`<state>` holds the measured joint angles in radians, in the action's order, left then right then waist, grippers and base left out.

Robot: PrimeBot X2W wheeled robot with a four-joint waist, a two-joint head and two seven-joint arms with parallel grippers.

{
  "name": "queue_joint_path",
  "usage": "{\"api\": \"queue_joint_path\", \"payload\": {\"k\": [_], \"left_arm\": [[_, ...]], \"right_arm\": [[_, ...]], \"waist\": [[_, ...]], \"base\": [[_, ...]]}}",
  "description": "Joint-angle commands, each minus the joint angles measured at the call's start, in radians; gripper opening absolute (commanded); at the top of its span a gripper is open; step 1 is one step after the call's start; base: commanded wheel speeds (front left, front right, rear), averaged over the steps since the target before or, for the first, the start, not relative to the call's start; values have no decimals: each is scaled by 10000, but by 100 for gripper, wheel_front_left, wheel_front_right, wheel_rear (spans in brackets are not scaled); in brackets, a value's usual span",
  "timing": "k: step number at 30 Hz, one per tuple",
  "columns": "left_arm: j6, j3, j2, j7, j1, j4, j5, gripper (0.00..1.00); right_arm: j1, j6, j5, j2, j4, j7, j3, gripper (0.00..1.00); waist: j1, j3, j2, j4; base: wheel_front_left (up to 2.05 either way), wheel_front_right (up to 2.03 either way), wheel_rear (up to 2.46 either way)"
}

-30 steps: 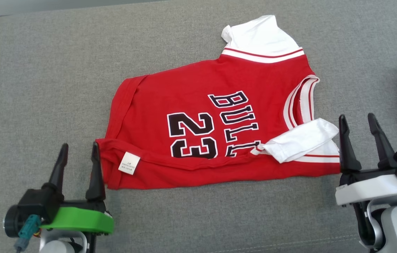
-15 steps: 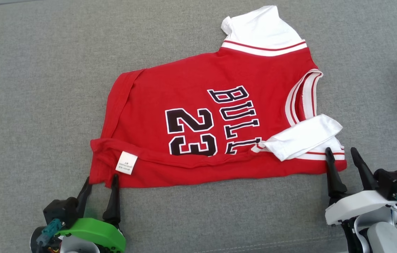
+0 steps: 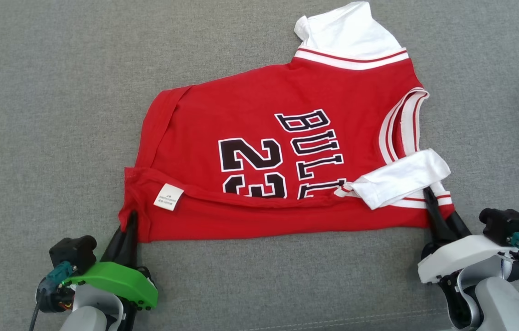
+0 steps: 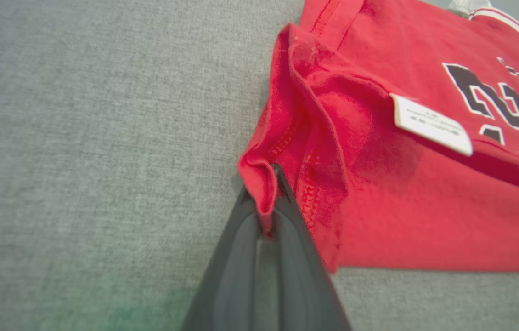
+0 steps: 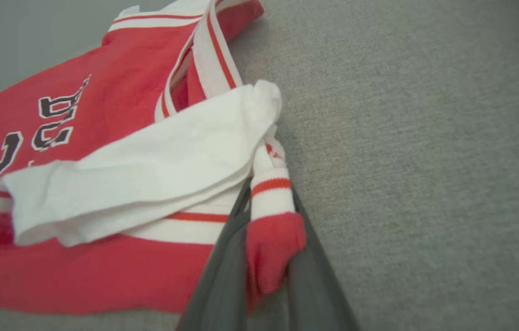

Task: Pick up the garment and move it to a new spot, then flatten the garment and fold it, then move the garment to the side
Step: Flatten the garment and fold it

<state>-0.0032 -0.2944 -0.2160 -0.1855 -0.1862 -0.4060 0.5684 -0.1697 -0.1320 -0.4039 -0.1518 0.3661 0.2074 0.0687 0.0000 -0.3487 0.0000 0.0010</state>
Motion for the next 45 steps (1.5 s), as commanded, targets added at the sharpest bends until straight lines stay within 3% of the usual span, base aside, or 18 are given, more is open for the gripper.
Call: {"api": "queue_joint_path", "payload": {"k": [1, 9, 15, 23, 27, 28, 29, 34, 40, 45], "left_arm": [[30, 2, -121, 31, -110, -31, -50, 0], [730, 384, -917, 360, 489, 2841, -326, 0], [1498, 408, -1149, 1415, 1833, 4919, -165, 0], [1983, 308, -1003, 2160, 3083, 5710, 342, 0], [1847, 153, -903, 2332, 3061, 5334, 486, 0], [1795, 111, -871, 2332, 2969, 5174, 502, 41], [1755, 72, -808, 2257, 2851, 5052, 534, 100], [1748, 101, -619, 1552, 2528, 4468, 232, 100], [1901, 424, -454, 66, 1899, 4476, -322, 100], [2007, 682, -573, -533, 1274, 4624, -900, 100]], "right_arm": [[-22, 25, -137, -110, -91, -23, -77, 0], [853, 24, -514, -364, -2914, -1013, -909, 0], [2301, 24, -367, 244, -4488, -2112, -1656, 0], [3260, 24, -291, 778, -4616, -2434, -2116, 0], [2877, 24, -99, 823, -3953, -2184, -2049, 2], [2776, 24, 21, 795, -3729, -2120, -2022, 49], [2682, 22, 102, 752, -3547, -2030, -2003, 100], [2309, 19, 674, 662, -3237, -1223, -2224, 100], [1808, 18, 1477, 629, -3988, -302, -2606, 100], [1229, 18, 1920, 618, -4618, -132, -2272, 100]], "waist": [[0, -5, 0, 10], [0, 31, 0, 19], [0, 106, 0, 118], [0, 74, 0, 161], [0, 47, 0, 142], [0, 57, 0, 143], [0, 62, 0, 143], [0, 166, 0, 105], [0, 257, 0, 24], [0, 391, 0, -26]], "base": [[0, 0, 0], [0, 0, 0], [0, 0, 0], [0, 0, 0], [0, 0, 0], [0, 0, 0], [0, 0, 0], [0, 0, 0], [0, 0, 0], [0, 0, 0]]}}
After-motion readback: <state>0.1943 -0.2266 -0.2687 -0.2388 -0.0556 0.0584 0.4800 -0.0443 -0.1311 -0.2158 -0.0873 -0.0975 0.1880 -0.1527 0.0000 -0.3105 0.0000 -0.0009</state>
